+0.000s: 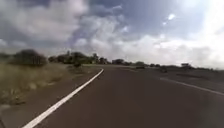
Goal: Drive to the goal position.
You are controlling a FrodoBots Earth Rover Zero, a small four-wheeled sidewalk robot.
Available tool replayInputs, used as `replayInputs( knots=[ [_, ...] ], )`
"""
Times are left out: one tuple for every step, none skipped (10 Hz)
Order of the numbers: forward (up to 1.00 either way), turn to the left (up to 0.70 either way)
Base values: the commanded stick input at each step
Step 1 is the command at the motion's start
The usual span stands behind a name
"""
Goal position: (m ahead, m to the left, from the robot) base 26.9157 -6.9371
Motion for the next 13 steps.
replayInputs(
  knots=[
    [1.00, 0.00],
    [1.00, 0.00],
    [1.00, 0.00],
    [1.00, 0.00],
    [1.00, 0.00],
    [1.00, 0.00],
    [1.00, 0.00],
    [1.00, 0.00],
    [1.00, 0.00],
    [1.00, 0.00],
    [1.00, 0.00],
    [1.00, 0.00],
    [1.00, 0.00]
  ],
)
